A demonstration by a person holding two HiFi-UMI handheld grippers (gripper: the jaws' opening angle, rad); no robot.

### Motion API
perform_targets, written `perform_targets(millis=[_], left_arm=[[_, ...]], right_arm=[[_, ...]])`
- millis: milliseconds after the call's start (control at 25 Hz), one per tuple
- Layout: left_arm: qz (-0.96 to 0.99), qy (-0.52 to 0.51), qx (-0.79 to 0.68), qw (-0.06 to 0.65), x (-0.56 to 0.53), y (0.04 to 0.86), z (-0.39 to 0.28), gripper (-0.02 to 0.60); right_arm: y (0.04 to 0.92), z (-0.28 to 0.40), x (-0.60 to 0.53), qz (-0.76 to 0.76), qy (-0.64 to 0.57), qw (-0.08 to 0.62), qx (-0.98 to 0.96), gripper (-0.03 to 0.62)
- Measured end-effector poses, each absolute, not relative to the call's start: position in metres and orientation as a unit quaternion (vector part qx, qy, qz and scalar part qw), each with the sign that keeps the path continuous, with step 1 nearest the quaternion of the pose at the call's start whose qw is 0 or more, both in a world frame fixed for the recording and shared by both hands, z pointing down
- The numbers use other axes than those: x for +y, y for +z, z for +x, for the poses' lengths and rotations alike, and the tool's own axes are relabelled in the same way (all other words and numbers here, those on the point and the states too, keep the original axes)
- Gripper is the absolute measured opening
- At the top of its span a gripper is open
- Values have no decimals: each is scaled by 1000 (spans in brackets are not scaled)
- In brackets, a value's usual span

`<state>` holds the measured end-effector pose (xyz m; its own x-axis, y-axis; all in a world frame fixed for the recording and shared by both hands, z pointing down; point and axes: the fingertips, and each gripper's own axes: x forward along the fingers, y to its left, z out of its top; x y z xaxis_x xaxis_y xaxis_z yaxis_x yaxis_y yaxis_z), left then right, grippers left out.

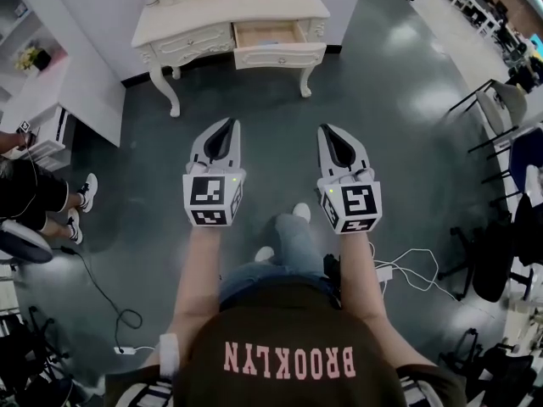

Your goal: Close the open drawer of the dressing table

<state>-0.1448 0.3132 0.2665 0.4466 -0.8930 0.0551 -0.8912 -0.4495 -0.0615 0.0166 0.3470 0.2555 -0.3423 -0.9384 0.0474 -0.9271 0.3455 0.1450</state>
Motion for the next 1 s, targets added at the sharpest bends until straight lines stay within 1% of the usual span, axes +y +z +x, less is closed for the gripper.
perform_targets(millis=[440, 1000], left_arm=[[-831, -46, 554, 6, 221, 267, -111, 5], [-799, -50, 599, 3, 109, 274, -61, 5]], right_arm=[[250, 59, 240, 555, -47, 52, -829, -6], [265, 122, 108, 521, -32, 64, -850, -6]])
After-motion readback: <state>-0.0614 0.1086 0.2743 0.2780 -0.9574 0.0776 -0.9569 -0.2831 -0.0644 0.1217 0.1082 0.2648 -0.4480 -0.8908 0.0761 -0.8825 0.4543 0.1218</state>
